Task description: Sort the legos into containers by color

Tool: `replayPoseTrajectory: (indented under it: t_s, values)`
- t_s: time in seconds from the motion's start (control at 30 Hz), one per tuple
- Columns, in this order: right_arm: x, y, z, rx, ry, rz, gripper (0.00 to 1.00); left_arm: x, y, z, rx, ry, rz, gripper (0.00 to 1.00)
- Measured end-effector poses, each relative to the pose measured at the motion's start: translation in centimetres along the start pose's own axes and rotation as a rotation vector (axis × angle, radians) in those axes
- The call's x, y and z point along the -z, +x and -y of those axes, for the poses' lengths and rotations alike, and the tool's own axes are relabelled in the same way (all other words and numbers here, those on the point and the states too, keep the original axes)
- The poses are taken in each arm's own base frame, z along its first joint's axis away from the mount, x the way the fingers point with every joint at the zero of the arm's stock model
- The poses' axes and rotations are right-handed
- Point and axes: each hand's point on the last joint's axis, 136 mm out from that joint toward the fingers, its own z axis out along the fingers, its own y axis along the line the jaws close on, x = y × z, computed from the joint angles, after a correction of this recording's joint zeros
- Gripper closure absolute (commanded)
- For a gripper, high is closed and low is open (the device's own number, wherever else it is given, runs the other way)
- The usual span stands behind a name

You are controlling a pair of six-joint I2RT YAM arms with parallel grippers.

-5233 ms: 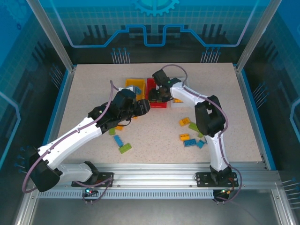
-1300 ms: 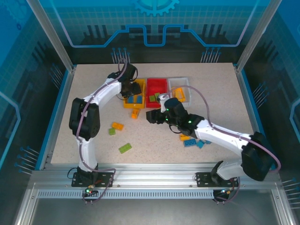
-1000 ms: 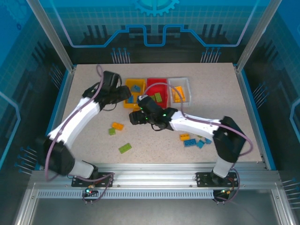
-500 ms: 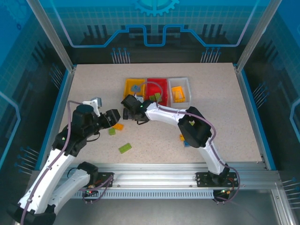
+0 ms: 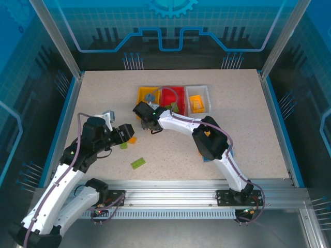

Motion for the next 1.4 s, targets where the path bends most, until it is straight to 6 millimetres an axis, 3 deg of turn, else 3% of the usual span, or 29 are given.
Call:
replayPoseTrajectory:
  t_s: [0.17, 0.3, 0.43, 0.5, 0.57, 0.73, 0.83, 0.97, 1.2, 1.3, 1.4]
  values:
    - [2.4, 1.7, 1.7, 0.047, 0.02, 0.004, 0.76, -0.7, 0.4, 0.1, 0.006, 0.006, -0.036, 0.34]
    - [6.8, 1.7, 3.2, 0.075, 0.003, 0.044, 0.76, -1.6, 0.7, 0.6, 0.032, 0.028, -0.072, 0.34]
    - [12.1, -1.1, 5.2, 0.092, -0.029, 0.139, 0.76, -3.0, 0.6, 2.2, 0.05, 0.08, -0.111, 0.34]
    - [14.0, -3.6, 7.2, 0.088, -0.034, 0.185, 0.75, -4.2, 0.5, 4.1, 0.038, 0.112, -0.146, 0.33]
    - [14.8, -6.5, 10.0, 0.072, -0.011, 0.222, 0.75, -5.5, 0.5, 6.4, 0.01, 0.149, -0.177, 0.33]
    - [13.0, -12.3, 18.2, 0.055, 0.127, 0.228, 0.75, -9.2, 0.6, 11.9, -0.043, 0.236, -0.215, 0.34]
    - [10.8, -14.5, 21.0, 0.074, 0.186, 0.19, 0.74, -11.6, 0.4, 13.1, -0.034, 0.248, -0.216, 0.34]
    - [7.7, -16.8, 23.1, 0.097, 0.238, 0.145, 0.75, -14.1, 0.2, 14.7, -0.03, 0.26, -0.216, 0.35]
    - [2.9, -18.1, 24.8, 0.127, 0.295, 0.064, 0.71, -15.1, 0.3, 16.5, -0.047, 0.295, -0.215, 0.35]
    - [1.4, -17.7, 24.9, 0.144, 0.308, 0.026, 0.63, -15.1, 0.3, 16.5, -0.047, 0.296, -0.213, 0.34]
    - [0.8, -17.6, 25.0, 0.151, 0.318, 0.007, 0.49, -15.1, 0.3, 16.5, -0.047, 0.296, -0.212, 0.34]
